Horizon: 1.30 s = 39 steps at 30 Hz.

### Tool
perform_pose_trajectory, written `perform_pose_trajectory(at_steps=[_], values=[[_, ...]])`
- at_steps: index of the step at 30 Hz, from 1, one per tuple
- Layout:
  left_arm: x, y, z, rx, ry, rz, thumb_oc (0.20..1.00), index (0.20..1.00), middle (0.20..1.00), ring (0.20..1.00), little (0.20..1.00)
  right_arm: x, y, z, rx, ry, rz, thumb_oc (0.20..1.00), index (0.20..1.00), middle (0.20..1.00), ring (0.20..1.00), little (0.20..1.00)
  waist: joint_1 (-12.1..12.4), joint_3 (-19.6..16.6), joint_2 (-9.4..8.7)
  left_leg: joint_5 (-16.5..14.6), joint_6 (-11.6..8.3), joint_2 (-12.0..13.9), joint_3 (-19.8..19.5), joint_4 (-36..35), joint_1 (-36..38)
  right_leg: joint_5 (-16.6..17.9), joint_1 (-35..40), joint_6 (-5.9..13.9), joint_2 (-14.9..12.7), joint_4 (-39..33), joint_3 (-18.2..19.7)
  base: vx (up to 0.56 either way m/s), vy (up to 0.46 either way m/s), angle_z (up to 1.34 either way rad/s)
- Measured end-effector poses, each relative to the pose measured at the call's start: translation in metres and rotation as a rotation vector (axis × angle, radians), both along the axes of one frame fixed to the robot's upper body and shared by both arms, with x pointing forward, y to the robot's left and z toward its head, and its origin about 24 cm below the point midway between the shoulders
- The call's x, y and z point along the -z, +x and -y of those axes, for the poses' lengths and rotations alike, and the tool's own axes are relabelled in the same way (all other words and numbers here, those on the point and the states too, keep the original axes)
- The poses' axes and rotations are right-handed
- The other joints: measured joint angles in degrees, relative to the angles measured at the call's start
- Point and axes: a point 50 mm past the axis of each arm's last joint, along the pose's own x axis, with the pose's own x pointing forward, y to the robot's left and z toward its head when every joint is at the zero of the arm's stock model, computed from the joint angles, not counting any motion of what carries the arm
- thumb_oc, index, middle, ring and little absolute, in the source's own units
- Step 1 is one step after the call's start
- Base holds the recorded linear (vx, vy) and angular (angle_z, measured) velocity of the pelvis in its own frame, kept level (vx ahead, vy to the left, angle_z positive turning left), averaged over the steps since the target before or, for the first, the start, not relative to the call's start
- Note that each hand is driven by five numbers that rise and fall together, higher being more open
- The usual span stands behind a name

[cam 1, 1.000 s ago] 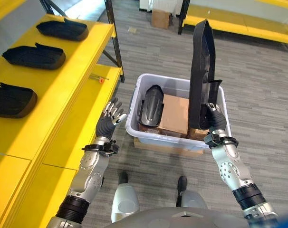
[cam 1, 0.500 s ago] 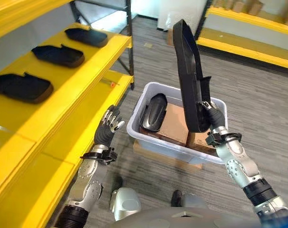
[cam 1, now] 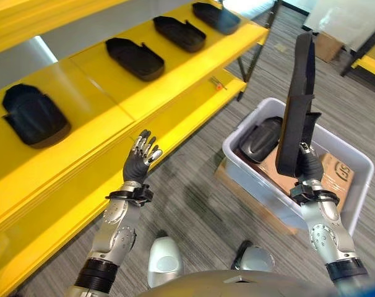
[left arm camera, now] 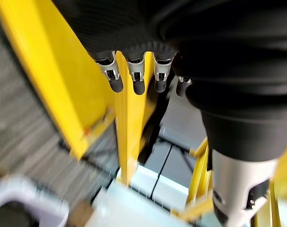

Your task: Move parts from the plastic box to the shelf.

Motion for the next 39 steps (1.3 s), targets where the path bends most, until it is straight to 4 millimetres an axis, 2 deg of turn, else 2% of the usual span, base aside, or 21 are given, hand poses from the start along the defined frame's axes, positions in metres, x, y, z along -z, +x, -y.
perform_pose_trajectory(at_steps=[3, 4, 5, 9, 14, 17, 19, 20, 21, 22, 23, 24, 25, 26, 27, 28, 29, 31, 32, 36, 39], values=[[0.004, -0.009, -0.014, -0.06, 0.008, -0.023, 1.0, 1.0, 1.0, 1.0, 1.0, -0.003, 0.004, -0.007, -0.031, 0.002, 0.016, 0.2, 0.2, 0.2, 0.2, 0.2, 1.6, 0.0, -0.7, -0.2, 0.46, -1.1, -1.0, 0.7, -0.9, 0.8, 1.2, 0.72, -0.3, -1.5, 0.0, 0.02, 0.103, 0.26], [0.005, -0.012, -0.017, -0.079, 0.007, -0.026, 1.0, 1.0, 1.0, 1.0, 1.0, -0.002, 0.004, -0.01, -0.032, 0.022, 0.017, 0.2, 0.2, 0.2, 0.2, 0.2, 2.5, -0.1, -1.83, -0.1, 0.49, -1.8, -1.8, 0.9, -1.3, 0.4, 2.6, 1.31, -0.1, -3.3, -1.2, 0.03, 0.117, 0.39], [0.005, -0.013, -0.016, -0.076, 0.008, -0.028, 1.0, 1.0, 1.0, 1.0, 1.0, -0.002, 0.004, -0.014, -0.032, 0.041, 0.021, 0.2, 0.2, 0.2, 0.2, 0.2, 2.7, -0.7, -3.0, -0.1, 0.7, -2.3, -2.9, 1.5, -3.2, 0.0, 2.7, 2.9, 0.2, -4.9, -1.7, 0.03, 0.12, 0.4], [0.008, -0.017, -0.016, -0.077, 0.014, -0.041, 1.0, 1.0, 1.0, 1.0, 1.0, 0.0, 0.004, -0.018, -0.048, 0.044, 0.015, 0.2, 0.2, 0.2, 0.2, 0.2, 3.9, -1.6, -4.63, 0.9, 1.19, -3.3, -4.3, 1.5, -5.3, 1.1, 2.7, 4.25, 0.0, -6.2, -2.8, 0.02, 0.071, 0.24], [0.003, -0.018, -0.014, -0.065, 0.04, -0.022, 1.0, 1.0, 1.0, 1.0, 1.0, 0.0, 0.005, -0.029, -0.086, 0.055, 0.014, 0.2, 0.2, 0.2, 0.2, 0.2, 5.0, -1.9, -4.88, 1.4, 1.87, -5.4, -6.7, 2.8, -8.4, 2.3, 3.1, 4.81, -0.5, -7.9, -5.7, 0.04, 0.145, 0.3], [0.004, -0.018, -0.013, -0.061, 0.045, -0.025, 1.0, 1.0, 1.0, 1.0, 1.0, -0.002, 0.008, -0.046, -0.118, 0.105, 0.024, 0.2, 0.2, 0.2, 0.2, 0.2, 5.8, -1.9, -4.75, 0.2, 3.48, -8.0, -7.2, 4.9, -8.7, 3.5, 4.4, 5.5, -3.2, -7.7, -6.5, 0.08, 0.207, 0.25], [0.001, -0.015, -0.012, -0.058, 0.045, -0.013, 1.0, 1.0, 1.0, 1.0, 1.0, -0.004, 0.009, -0.056, -0.148, 0.121, 0.032, 0.2, 0.2, 0.2, 0.2, 0.2, 5.7, -2.1, -4.21, -1.9, 5.22, -10.6, -6.6, 7.1, -9.2, 5.4, 5.2, 3.47, -4.8, -7.9, -4.5, 0.11, 0.208, 0.22], [0.001, -0.014, -0.012, -0.058, 0.047, -0.014, 1.0, 1.0, 1.0, 1.0, 1.0, -0.003, 0.009, -0.059, -0.16, 0.127, 0.03, 0.2, 0.2, 0.2, 0.2, 0.2, 5.5, -2.3, -3.95, -2.2, 5.73, -10.9, -6.5, 7.3, -9.1, 6.9, 5.4, 3.34, -5.4, -7.8, -3.3, 0.09, 0.251, 0.24], [-0.002, -0.011, -0.013, -0.054, 0.055, -0.001, 1.0, 1.0, 1.0, 1.0, 1.0, -0.002, 0.008, -0.062, -0.173, 0.131, 0.024, 0.2, 0.2, 0.2, 0.2, 0.2, 4.9, -3.1, -3.45, -2.1, 6.78, -11.7, -6.0, 6.2, -8.3, 10.9, 4.7, 1.38, -6.2, -6.9, 0.0, 0.08, 0.232, 0.2], [-0.006, -0.008, -0.015, -0.048, 0.074, 0.012, 1.0, 1.0, 1.0, 1.0, 1.0, -0.004, 0.009, -0.062, -0.176, 0.131, 0.032, 0.2, 0.2, 0.2, 0.2, 0.2, 4.7, -3.4, -3.74, -1.1, 8.2, -12.9, -5.5, 5.1, -7.8, 13.7, 4.0, 0.52, -6.9, -5.9, 2.1, 0.13, 0.317, 0.65], [-0.011, -0.004, -0.019, -0.043, 0.101, 0.025, 1.0, 1.0, 1.0, 1.0, 1.0, -0.005, 0.007, -0.063, -0.179, 0.137, 0.037, 0.2, 0.2, 0.2, 0.2, 0.2, 1.5, -3.7, -3.3, 1.3, 10.14, -15.0, -7.9, 1.0, -5.7, 16.3, 0.9, -0.29, -7.9, -0.6, 12.0, 0.11, 0.17, 0.57], [-0.01, -0.001, -0.019, -0.05, 0.098, 0.025, 1.0, 1.0, 1.0, 1.0, 1.0, -0.004, 0.007, -0.063, -0.182, 0.136, 0.032, 0.2, 0.2, 0.2, 0.2, 0.2, 0.9, -4.2, -1.79, 2.6, 10.11, -14.8, -9.1, -2.3, -4.5, 10.3, -2.6, 1.82, -4.4, 3.4, 21.3, 0.09, 0.148, 0.58], [-0.006, 0.003, -0.018, -0.06, 0.085, 0.017, 1.0, 1.0, 1.0, 1.0, 1.0, -0.004, 0.007, -0.062, -0.191, 0.13, 0.031, 0.2, 0.2, 0.2, 0.2, 0.2, 0.1, -4.6, -0.93, 4.9, 10.73, -14.1, -10.0, -5.6, -2.6, 5.0, -4.8, 4.74, 1.3, 5.1, 28.3, 0.05, 0.055, 0.11], [-0.004, 0.004, -0.019, -0.069, 0.082, 0.01, 1.0, 1.0, 1.0, 1.0, 1.0, -0.003, 0.006, -0.064, -0.206, 0.131, 0.029, 0.2, 0.2, 0.2, 0.2, 0.2, -0.6, -4.0, 0.54, 6.9, 10.27, -12.5, -10.1, -9.6, 0.1, -0.6, -6.7, 6.35, 7.3, 5.3, 28.9, 0.05, 0.005, -0.1], [-0.002, 0.002, -0.021, -0.075, 0.087, -0.003, 1.0, 1.0, 1.0, 1.0, 1.0, 0.0, 0.005, -0.067, -0.218, 0.133, 0.016, 0.2, 0.2, 0.2, 0.2, 0.2, -0.7, -3.9, 0.71, 8.0, 10.69, -12.1, -8.6, -12.3, 2.3, -3.2, -8.5, 5.08, 10.0, 5.5, 25.2, 0.11, -0.123, -0.31], [0.001, -0.003, -0.019, -0.077, 0.077, -0.013, 1.0, 1.0, 1.0, 1.0, 1.0, 0.002, 0.004, -0.068, -0.231, 0.127, 0.008, 0.2, 0.2, 0.2, 0.2, 0.2, -0.6, -4.7, -0.64, 8.3, 10.72, -12.6, -7.3, -14.3, 4.1, -4.0, -9.5, 3.59, 11.6, 4.7, 19.9, 0.08, -0.119, -0.35], [0.003, -0.006, -0.015, -0.074, 0.057, -0.014, 1.0, 1.0, 1.0, 1.0, 1.0, 0.004, 0.002, -0.067, -0.231, 0.125, 0.002, 0.2, 0.2, 0.2, 0.2, 0.2, -0.7, -5.1, -0.98, 7.8, 10.16, -13.8, -7.1, -15.3, 4.9, -3.8, -9.9, 2.18, 12.9, 2.5, 16.9, 0.09, -0.146, -0.16], [0.006, -0.01, -0.007, -0.074, 0.018, -0.017, 1.0, 1.0, 1.0, 1.0, 1.0, 0.007, -0.001, -0.065, -0.22, 0.145, -0.016, 0.2, 0.2, 0.2, 0.2, 0.2, -1.2, -6.2, -2.11, 7.9, 10.03, -15.0, -7.4, -16.5, 6.0, -2.6, -8.4, 1.17, 15.9, -4.2, 19.3, 0.03, -0.108, 0.19], [0.008, -0.011, -0.005, -0.067, 0.012, -0.025, 1.0, 1.0, 1.0, 1.0, 1.0, 0.008, -0.002, -0.064, -0.218, 0.152, -0.021, 0.2, 0.2, 0.2, 0.2, 0.2, -1.1, -6.6, -2.69, 7.9, 10.05, -15.5, -7.5, -16.8, 6.3, -1.5, -7.6, -0.25, 16.0, -6.0, 19.6, 0.06, -0.181, 0.22], [0.015, -0.024, -0.007, -0.088, 0.0, -0.058, 1.0, 1.0, 1.0, 1.0, 1.0, 0.006, 0.001, -0.06, -0.232, 0.127, -0.016, 0.2, 0.2, 0.2, 0.2, 0.2, 0.2, -7.1, -2.94, 7.0, 8.9, -14.8, -7.9, -16.1, 7.7, 4.2, -0.4, -0.28, 15.7, -15.9, 19.5, 0.08, -0.18, 0.02], [0.016, -0.029, -0.004, -0.077, -0.006, -0.064, 1.0, 1.0, 1.0, 1.0, 1.0, 0.004, 0.002, -0.052, -0.219, 0.099, -0.01, 0.2, 0.2, 0.2, 0.2, 0.2, 0.4, -6.7, -2.15, 6.4, 7.83, -13.8, -9.1, -15.7, 8.1, 5.2, 2.2, -1.08, 17.1, -19.2, 18.7, 0.04, -0.107, 0.16]])
